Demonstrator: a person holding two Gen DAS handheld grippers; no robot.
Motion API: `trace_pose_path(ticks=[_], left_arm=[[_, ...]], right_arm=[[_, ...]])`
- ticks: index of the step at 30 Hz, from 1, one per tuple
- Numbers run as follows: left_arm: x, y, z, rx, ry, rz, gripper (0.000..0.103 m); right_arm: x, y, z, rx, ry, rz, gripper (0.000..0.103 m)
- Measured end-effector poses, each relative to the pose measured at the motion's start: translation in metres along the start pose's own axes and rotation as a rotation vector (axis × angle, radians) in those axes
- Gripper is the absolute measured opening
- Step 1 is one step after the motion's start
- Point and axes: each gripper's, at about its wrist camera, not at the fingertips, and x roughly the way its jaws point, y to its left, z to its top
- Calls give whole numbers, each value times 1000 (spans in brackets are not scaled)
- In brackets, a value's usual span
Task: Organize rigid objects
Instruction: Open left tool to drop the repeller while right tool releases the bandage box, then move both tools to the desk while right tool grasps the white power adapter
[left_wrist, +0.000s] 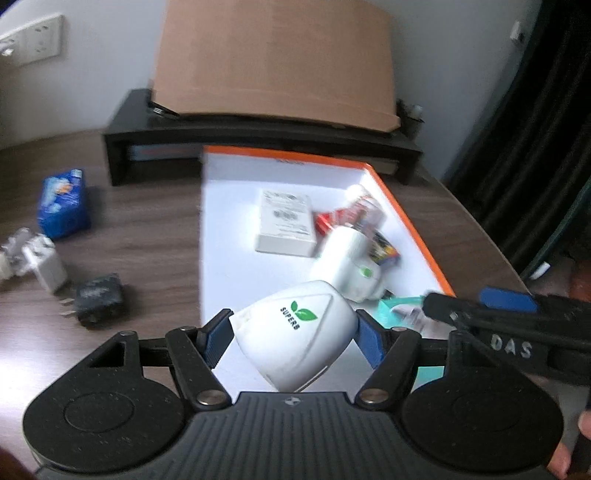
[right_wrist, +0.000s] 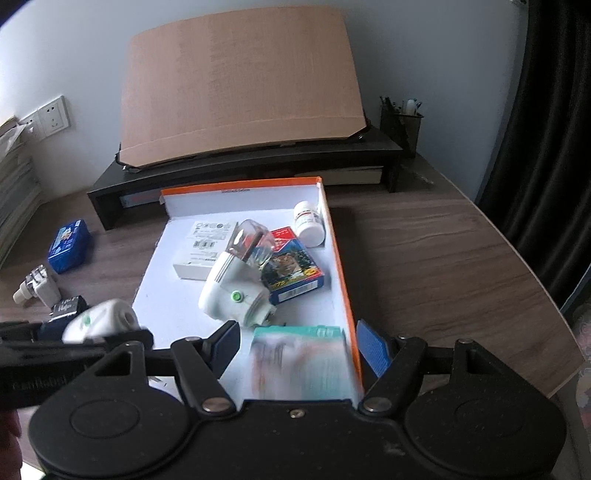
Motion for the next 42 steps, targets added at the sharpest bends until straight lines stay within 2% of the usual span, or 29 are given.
trace_pose_path(ticks=[2,5,9,13,21,25,33,38,41,42], left_arm=[[1,-1,-2,-4,6,-49,72],[-5,0,-3,-9,-27,-57,88],[-18,15,-1,-56,-79,-30,89],[-39,47,-2,-141,-139,53,90],[-80,127,-15,-328,-192,269,91],[-99,155,-23,-391,-203,341,92],[-116,205,-36,-449,-189,415,93],[-115,222,-39,-467,-183,425,95],[-112,230,-39,-461,-177,418,96],[-110,232,-37,-456,-175,414,96]], right_arm=[[-3,-2,1,12,-23,-15,87],[-7,-5,4,33,-53,-16,87],[-11,2,13,24,-89,19,88],[-8,25,20,-23,-102,90,88],[10,114,25,-211,-56,344,89],[28,173,24,-325,-25,449,89],[71,264,22,-452,52,553,89],[95,297,21,-488,84,569,89],[108,310,20,-507,103,560,77],[110,312,20,-509,108,555,66]])
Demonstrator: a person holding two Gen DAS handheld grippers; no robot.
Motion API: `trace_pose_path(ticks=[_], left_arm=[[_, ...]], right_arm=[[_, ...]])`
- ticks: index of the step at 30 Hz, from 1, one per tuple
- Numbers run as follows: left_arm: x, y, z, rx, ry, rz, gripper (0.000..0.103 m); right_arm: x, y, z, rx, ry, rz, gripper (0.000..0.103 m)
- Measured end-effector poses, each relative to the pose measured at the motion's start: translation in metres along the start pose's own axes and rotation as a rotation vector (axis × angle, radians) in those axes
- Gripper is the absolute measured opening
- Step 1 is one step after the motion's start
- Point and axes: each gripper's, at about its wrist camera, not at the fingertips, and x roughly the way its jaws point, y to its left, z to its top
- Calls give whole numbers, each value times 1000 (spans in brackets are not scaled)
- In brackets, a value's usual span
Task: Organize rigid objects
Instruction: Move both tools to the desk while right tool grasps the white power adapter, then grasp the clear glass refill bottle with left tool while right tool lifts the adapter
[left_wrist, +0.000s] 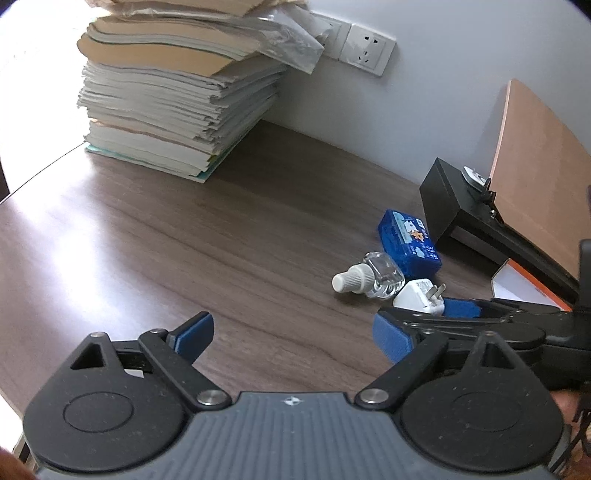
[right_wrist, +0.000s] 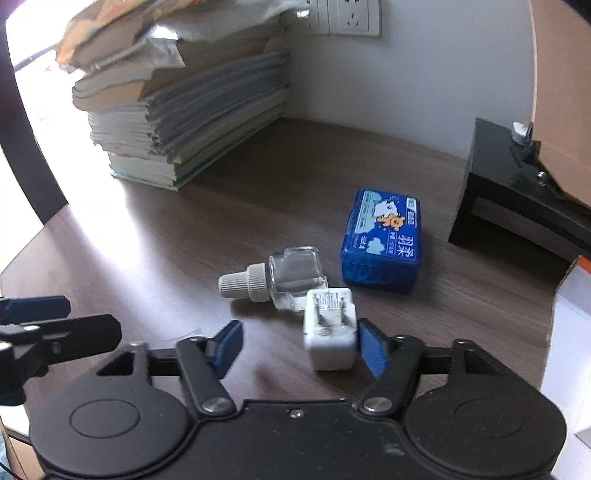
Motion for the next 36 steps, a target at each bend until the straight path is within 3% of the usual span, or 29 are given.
trace_pose_path(ticks=[1,2,3,10,16,21,25,28,36], left_arm=[[3,-1,2,8,1,-7,97],[5,-1,3,16,1,-13,97],[9,-3,5,25,2,-18,98],[43,-21,18,132,3,-65,99],[81,-51,23,312,7,-129,99],[113,-70,22,425,21,-103,98],[121,-74,19,470,21,-116,83],[116,-78,16,519,0,-130,54],[104,-68,23,437,27,-137,52]], right_arm=[[2,-1,0,2,0,2,45],[2,-3,0,7,1,3,36],[1,-6,-1,18,1,12,34],[-22,-32,-13,119,-16,-38,35],[-55,-52,-27,177,-39,-87,35],[-70,-63,-37,223,-41,-119,35],[-75,-69,-45,246,-32,-137,34],[-74,-71,-47,250,-40,-136,35],[-59,-74,-39,223,-29,-131,36]])
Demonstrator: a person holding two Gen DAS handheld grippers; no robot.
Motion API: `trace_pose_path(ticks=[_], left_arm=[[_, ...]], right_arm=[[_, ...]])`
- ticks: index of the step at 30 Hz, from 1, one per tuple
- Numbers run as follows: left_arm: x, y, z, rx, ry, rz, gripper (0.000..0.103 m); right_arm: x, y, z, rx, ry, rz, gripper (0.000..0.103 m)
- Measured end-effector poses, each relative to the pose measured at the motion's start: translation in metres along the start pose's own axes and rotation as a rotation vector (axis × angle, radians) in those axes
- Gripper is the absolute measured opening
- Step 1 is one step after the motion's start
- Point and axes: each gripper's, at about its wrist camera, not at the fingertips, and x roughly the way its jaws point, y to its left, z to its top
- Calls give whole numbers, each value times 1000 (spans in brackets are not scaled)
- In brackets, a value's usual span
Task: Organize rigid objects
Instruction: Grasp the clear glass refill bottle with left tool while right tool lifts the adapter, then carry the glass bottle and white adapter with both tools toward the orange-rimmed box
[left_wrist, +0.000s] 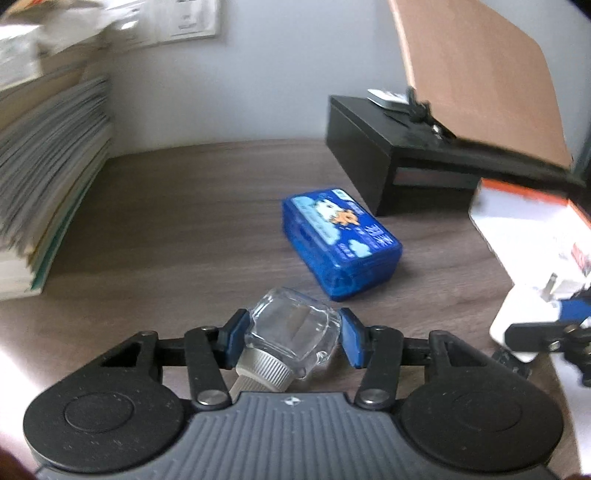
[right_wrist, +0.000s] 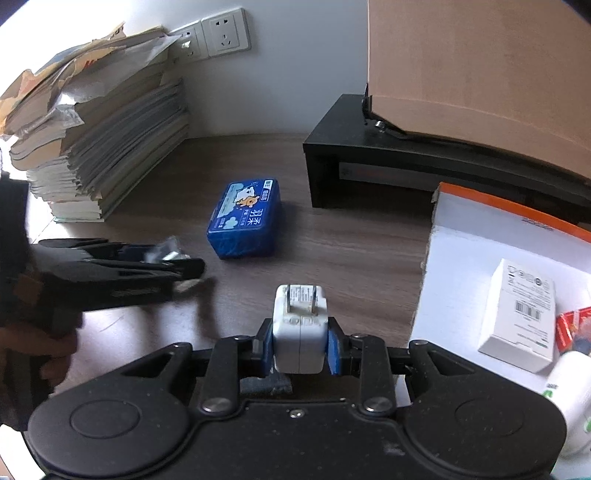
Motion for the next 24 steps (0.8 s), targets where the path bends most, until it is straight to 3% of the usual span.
trace_pose_path(ticks=[6,15,19,24], left_arm=[[-29,15,4,-96,-27,52,52],[-88,25,-4,-221,-67,124,52],[-101,14,-6,-269,-67,102,52],[-108,-24,-2,-238,-80,56,52]], right_arm=[[10,-1,4,-1,-1,6,35],[-38,-22,9,68,-125,-2,35],[-68,-37,9,93,-176,-21,35],[-106,-54,4,106,-235,-58,35]])
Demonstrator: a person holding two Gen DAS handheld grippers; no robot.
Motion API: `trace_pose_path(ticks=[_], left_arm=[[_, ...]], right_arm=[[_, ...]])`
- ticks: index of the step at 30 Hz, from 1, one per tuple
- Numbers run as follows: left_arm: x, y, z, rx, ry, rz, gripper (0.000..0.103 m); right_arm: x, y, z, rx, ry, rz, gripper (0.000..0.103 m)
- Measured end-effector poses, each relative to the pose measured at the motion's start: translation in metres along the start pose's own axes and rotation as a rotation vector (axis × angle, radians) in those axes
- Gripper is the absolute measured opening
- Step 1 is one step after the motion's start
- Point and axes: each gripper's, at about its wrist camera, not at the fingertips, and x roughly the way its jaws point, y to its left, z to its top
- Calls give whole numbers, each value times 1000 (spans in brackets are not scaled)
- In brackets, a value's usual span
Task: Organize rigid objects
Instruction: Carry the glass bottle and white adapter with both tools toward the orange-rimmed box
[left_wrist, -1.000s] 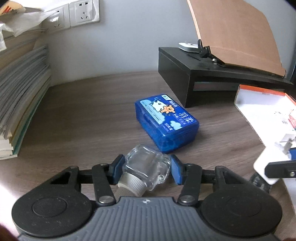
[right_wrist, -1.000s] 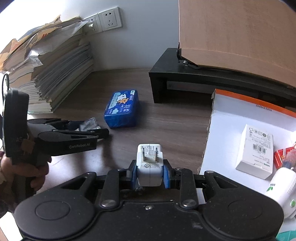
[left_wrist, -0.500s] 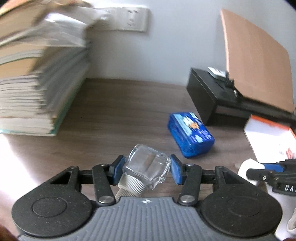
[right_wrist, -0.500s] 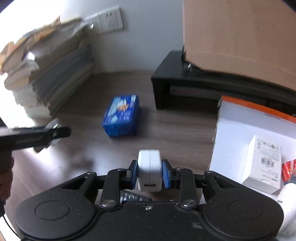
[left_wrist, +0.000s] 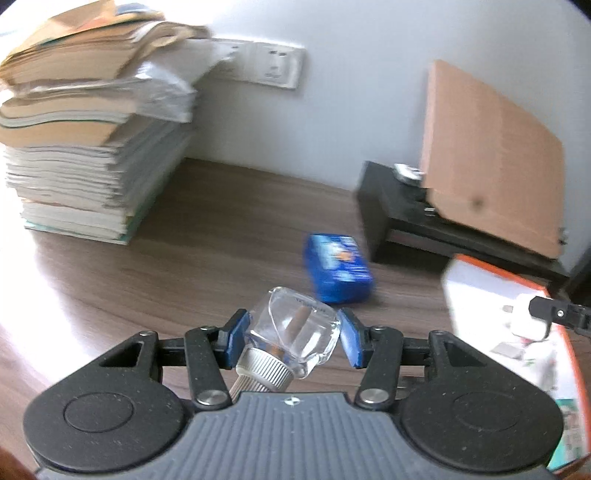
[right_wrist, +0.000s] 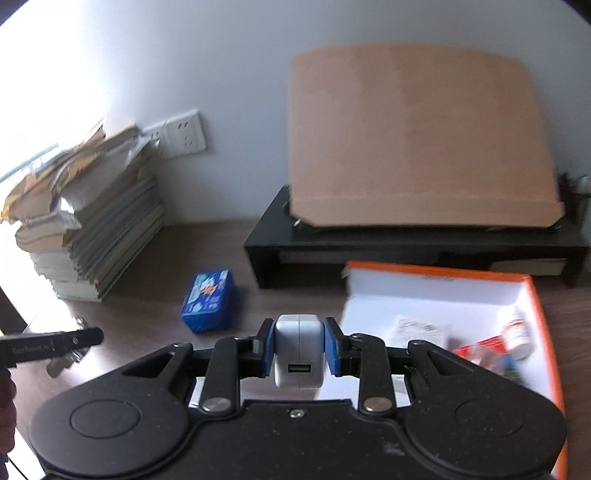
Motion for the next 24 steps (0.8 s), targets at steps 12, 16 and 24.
trace_pose_path(ticks=[12,16,24], left_arm=[[-2,-140,0,118,13,-221,52],[-1,-181,1,174,11,-240,52],[10,-229,4,228,10,-209,52]], right_arm=[[-79,-64,0,35,-96,-162,35],[-95,-83,-2,53,-104,-207,35],[-108,-102,0,73,-120,-237,35]])
